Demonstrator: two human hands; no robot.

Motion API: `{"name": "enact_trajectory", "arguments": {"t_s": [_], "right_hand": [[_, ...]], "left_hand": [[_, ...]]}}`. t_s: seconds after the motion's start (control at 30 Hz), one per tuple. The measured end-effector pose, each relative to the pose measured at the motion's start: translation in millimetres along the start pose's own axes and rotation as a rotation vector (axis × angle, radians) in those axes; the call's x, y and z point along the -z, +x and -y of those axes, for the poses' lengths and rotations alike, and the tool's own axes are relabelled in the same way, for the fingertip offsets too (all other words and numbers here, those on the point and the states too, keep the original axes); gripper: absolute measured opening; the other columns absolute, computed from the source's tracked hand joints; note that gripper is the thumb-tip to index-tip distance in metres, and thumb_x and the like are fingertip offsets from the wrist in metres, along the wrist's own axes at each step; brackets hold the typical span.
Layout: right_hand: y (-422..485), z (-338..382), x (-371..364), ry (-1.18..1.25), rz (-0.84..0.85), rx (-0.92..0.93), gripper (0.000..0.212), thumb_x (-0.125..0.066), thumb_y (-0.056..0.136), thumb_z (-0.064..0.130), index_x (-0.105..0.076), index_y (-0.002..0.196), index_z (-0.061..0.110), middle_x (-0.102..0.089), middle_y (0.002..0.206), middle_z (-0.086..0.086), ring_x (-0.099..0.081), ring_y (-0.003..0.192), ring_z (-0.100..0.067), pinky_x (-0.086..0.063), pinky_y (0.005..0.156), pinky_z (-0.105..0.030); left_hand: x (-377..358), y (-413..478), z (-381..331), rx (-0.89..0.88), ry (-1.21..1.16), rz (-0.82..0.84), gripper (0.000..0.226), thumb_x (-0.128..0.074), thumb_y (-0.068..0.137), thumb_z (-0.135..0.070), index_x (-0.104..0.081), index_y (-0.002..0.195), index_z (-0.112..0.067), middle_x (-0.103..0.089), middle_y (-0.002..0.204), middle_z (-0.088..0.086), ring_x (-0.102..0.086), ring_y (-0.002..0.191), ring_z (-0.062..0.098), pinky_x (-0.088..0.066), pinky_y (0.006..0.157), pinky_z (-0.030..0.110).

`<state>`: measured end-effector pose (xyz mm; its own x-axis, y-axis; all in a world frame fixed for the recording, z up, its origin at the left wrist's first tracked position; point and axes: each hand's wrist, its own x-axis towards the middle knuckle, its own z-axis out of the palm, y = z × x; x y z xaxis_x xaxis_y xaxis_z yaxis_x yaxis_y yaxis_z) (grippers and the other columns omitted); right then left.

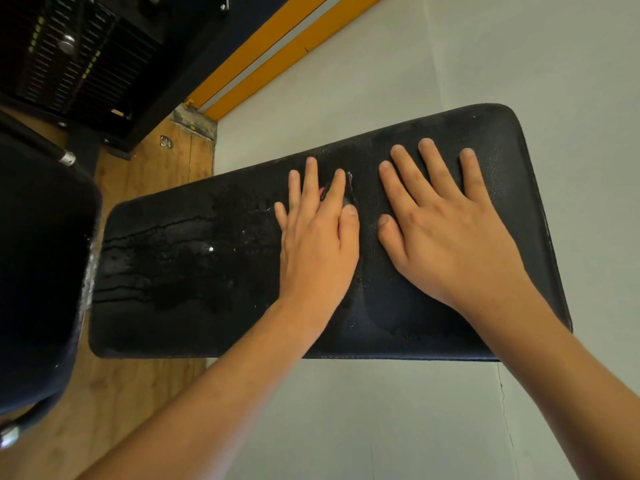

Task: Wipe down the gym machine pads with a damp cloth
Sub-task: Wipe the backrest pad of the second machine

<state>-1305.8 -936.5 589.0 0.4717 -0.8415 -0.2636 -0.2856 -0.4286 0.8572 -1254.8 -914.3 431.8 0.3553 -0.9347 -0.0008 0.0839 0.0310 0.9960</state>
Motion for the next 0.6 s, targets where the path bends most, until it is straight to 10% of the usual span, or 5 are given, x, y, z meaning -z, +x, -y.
{"name": "enact_trajectory", "arguments": {"t_s": [0.6], "right_hand": [[2,-1,-2,0.005,-0.018,0.010,0.068,-0.017,0.104,0.045,-0.025,0.161,0.009,-0.020,0.169,-0.013,-0.010,0.158,-0.035,-0.007,0.125,-0.061]], "left_hand": [[-1,-45,-13,-0.004,-0.024,0.041,0.050,-0.033,0.110,-0.031,-0.030,0.160,-0.026,-0.002,0.172,-0.002,0.009,0.157,0.011,0.001,0.126,0.037]]}}
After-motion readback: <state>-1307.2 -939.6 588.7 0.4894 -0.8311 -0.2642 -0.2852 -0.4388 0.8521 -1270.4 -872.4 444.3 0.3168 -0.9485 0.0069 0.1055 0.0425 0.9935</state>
